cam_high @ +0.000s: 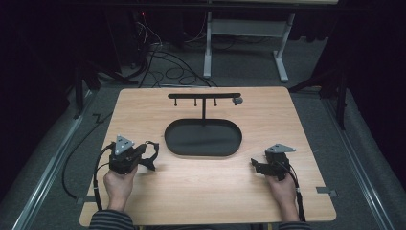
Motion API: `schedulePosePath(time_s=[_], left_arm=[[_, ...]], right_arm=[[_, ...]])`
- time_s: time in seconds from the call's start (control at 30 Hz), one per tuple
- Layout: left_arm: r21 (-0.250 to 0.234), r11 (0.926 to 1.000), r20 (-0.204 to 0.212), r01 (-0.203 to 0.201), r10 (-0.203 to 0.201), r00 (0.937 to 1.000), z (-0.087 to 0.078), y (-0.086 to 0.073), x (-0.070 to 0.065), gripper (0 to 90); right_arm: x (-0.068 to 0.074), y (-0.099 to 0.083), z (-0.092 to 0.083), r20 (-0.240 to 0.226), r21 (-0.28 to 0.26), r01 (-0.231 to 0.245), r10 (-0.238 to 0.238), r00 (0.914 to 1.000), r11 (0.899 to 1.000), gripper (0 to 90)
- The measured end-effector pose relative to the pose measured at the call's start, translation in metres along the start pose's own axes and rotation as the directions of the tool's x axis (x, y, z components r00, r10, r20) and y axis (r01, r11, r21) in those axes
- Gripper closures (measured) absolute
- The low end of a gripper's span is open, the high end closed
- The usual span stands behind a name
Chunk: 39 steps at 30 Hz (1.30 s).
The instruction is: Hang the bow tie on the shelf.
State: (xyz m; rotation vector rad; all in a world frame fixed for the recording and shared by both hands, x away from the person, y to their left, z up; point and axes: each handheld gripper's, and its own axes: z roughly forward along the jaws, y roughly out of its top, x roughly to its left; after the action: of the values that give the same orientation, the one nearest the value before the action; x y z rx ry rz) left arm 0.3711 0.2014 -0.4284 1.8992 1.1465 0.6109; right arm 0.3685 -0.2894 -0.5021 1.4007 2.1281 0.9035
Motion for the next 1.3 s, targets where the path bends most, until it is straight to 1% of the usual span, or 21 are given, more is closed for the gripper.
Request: schedulePosePath(time_s=[0.2,0.23,0.27,0.3,0.43,0.5,0.57,0.6,0.8,0.97,1.0,1.23,1.3], left_arm=[[-0.012,0.9999,0.015,-0.009,0.009,0.9998,-0.001,0.007,-0.003,88.9],[-0.013,0.9999,0.03,-0.007,0.008,0.9995,-0.001,0.009,-0.004,88.9],[-0.013,0.9999,0.03,-0.007,0.008,0.9995,-0.001,0.009,-0.004,88.9],[-0.008,0.9998,0.033,-0.019,0.02,0.9992,-0.001,0.01,-0.006,88.9],[-0.01,0.9995,0.038,-0.03,0.03,0.9988,-0.001,0.013,-0.008,88.9],[-0.015,0.9992,0.047,-0.036,0.037,0.9982,-0.003,0.016,-0.011,88.9],[-0.016,0.999,0.05,-0.041,0.042,0.9979,-0.003,0.018,-0.011,88.9],[-0.026,0.9986,0.053,-0.046,0.047,0.9975,-0.004,0.02,-0.013,88.9],[-0.046,0.9971,0.061,-0.06,0.063,0.9961,-0.006,0.028,-0.016,88.8],[-0.053,0.9967,0.075,-0.062,0.066,0.995,-0.005,0.032,-0.018,88.8],[-0.054,0.9962,0.076,-0.069,0.073,0.9945,-0.005,0.033,-0.02,88.9],[-0.066,0.9945,0.079,-0.081,0.086,0.9931,-0.004,0.039,-0.024,88.9],[-0.064,0.9937,0.081,-0.092,0.097,0.9919,-0.003,0.042,-0.025,88.8]], right_arm=[[0.0,0.0,0.0,-0.002,-0.001,-0.002,0.002,1.0,1.0,31.3],[0.0,0.0,0.0,-0.002,0.0,-0.002,0.002,1.0,1.0,31.3],[0.0,0.0,0.0,-0.002,-0.001,-0.002,0.002,1.0,1.0,31.3],[0.0,0.0,0.0,-0.002,-0.001,-0.001,0.001,1.0,1.0,31.3],[0.0,0.0,0.0,-0.001,-0.001,0.0,0.0,1.0,1.0,31.3],[0.0,0.0,0.0,-0.002,-0.001,-0.001,0.001,1.0,1.0,31.3],[0.0,0.0,0.0,-0.002,-0.001,-0.001,0.001,1.0,1.0,31.3],[0.0,0.0,0.0,-0.002,-0.001,-0.001,0.001,1.0,1.0,31.3],[0.0,0.0,0.0,-0.003,-0.001,-0.004,0.004,1.0,1.0,31.3],[0.0,0.0,0.0,-0.004,-0.001,-0.005,0.005,1.0,1.0,31.3],[0.0,0.0,0.0,-0.004,-0.001,-0.005,0.005,1.0,1.0,31.3],[0.0,0.0,0.0,-0.004,-0.001,-0.004,0.004,1.0,1.0,31.3],[-0.001,0.0,0.0,-0.004,0.0,-0.002,0.002,1.0,1.0,31.2]])
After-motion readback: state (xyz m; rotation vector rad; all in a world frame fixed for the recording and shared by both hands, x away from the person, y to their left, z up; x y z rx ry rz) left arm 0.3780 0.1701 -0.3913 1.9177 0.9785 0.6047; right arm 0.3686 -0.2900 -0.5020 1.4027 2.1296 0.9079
